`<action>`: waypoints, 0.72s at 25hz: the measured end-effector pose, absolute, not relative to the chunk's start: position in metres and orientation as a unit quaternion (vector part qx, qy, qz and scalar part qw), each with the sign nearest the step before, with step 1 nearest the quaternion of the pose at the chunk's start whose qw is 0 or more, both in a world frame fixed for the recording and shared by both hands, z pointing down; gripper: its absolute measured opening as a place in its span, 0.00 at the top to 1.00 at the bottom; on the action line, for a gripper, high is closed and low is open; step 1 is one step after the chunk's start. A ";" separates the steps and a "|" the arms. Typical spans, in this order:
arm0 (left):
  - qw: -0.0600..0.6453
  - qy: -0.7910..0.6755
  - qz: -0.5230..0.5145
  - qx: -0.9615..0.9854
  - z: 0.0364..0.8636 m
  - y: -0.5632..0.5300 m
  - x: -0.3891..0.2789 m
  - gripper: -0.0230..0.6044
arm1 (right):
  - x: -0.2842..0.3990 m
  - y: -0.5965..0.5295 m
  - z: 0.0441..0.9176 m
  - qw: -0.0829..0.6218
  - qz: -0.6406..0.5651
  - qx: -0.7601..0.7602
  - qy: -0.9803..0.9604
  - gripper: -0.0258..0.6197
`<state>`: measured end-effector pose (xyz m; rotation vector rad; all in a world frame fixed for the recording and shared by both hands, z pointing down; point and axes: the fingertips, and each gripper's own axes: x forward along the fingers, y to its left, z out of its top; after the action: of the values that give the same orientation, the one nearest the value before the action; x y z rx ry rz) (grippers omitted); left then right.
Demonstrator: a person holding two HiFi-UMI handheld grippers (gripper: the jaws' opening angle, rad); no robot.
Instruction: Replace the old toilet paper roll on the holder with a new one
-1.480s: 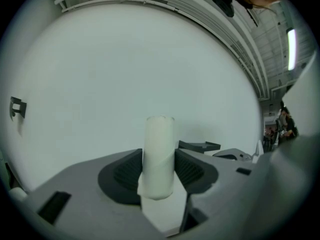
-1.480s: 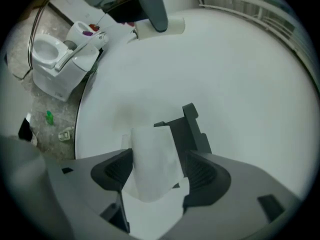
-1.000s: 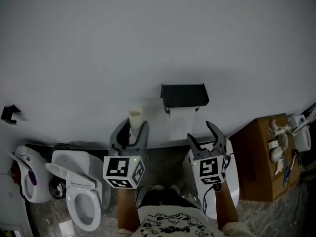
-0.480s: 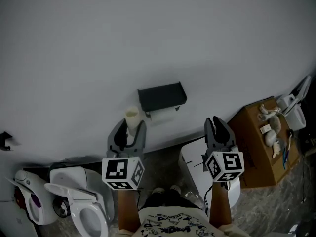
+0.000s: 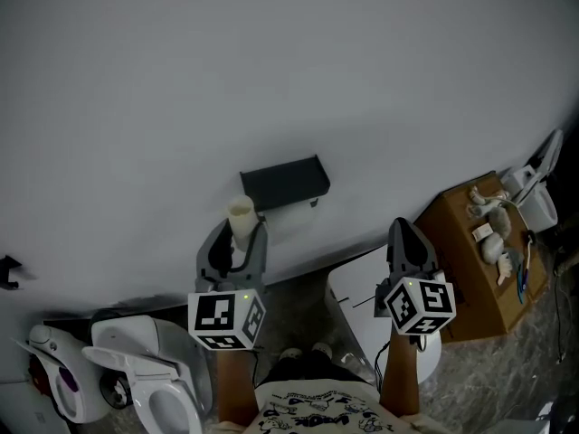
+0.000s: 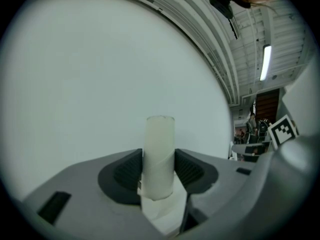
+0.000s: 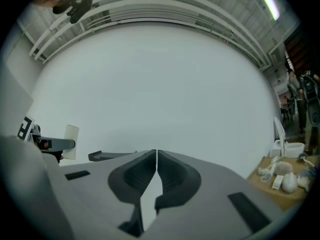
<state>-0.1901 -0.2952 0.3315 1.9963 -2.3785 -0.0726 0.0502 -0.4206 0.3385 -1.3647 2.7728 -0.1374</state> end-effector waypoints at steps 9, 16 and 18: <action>0.014 -0.767 -0.024 0.641 0.328 -0.297 -0.188 0.65 | 0.053 -0.421 0.338 0.018 -0.040 -0.444 0.895 0.93; 0.012 -0.768 -0.022 0.640 0.329 -0.297 -0.185 0.65 | 0.053 -0.421 0.339 0.017 -0.041 -0.438 0.898 0.93; 0.011 -0.769 -0.022 0.639 0.328 -0.297 -0.184 0.65 | 0.053 -0.421 0.339 0.017 -0.043 -0.436 0.899 0.93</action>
<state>-0.1843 -0.2966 0.3280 1.9927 -2.3983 -0.0691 0.0527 -0.4208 0.3389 -1.3559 2.7927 -0.1330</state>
